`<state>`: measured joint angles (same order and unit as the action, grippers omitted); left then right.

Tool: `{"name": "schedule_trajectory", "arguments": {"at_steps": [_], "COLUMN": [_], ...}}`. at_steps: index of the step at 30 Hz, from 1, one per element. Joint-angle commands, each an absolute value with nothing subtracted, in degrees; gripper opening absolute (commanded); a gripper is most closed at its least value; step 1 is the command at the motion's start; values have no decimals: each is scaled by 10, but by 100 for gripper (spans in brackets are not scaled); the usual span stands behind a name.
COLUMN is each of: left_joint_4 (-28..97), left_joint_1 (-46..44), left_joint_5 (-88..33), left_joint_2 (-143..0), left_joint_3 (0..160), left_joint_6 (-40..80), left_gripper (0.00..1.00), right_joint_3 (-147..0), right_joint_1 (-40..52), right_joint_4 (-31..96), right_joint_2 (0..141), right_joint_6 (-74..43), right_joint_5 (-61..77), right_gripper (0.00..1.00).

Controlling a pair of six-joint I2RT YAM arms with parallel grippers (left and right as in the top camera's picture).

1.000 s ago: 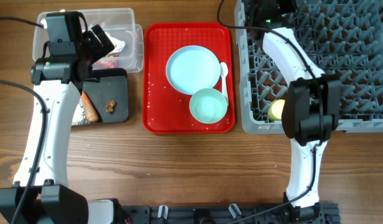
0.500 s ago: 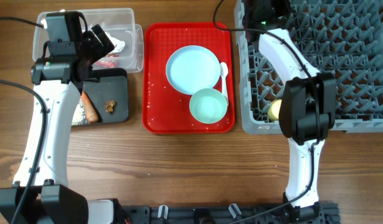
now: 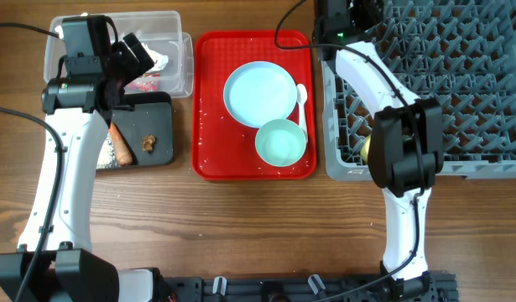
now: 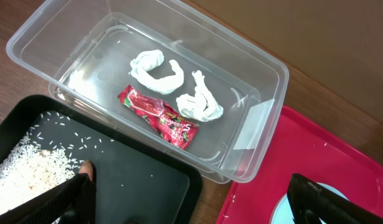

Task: Sort waste into correct bins and load items into the dishwasher rack
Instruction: 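Lower the light-blue bowl into the dishwasher rack and release, then reach the right gripper to the mint bowl and grasp it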

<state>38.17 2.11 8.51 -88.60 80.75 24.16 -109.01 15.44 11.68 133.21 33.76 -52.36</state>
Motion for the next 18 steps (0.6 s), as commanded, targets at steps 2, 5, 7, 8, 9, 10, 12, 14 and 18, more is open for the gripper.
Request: {"name": "schedule_trajectory", "arguments": {"at_steps": [2, 5, 7, 8, 9, 10, 12, 14, 18], "left_joint_4": [380, 380, 380, 380, 380, 380, 380, 380, 380], "left_joint_1": [24, 24, 24, 24, 24, 24, 24, 24, 24], "left_joint_5": [84, 84, 84, 84, 84, 84, 84, 84, 84], "left_joint_2": [-886, -886, -886, -886, -886, -886, -886, -886, -886], "left_joint_3": [810, 810, 810, 810, 810, 810, 810, 810, 810], "left_joint_6": [245, 245, 245, 245, 245, 245, 245, 245, 245], "left_gripper": [100, 100, 100, 100, 100, 100, 100, 100, 100], "right_joint_3": [-1091, -1091, -1091, -1091, -1091, -1091, -1091, -1091, -1091], "right_joint_1": [174, 185, 193, 198, 203, 208, 216, 224, 233], "right_joint_4": [116, 116, 117, 117, 122, 129, 146, 173, 257], "right_joint_2": [1344, 1338, 1332, 1328, 1324, 1319, 1306, 1289, 1243], "right_joint_6": [328, 324, 315, 309, 309, 306, 278, 236, 138], "right_joint_5": [-529, -522, -515, -512, -506, -496, -473, -434, -314], "right_gripper": [99, 100, 100, 100, 100, 100, 100, 100, 100]}}
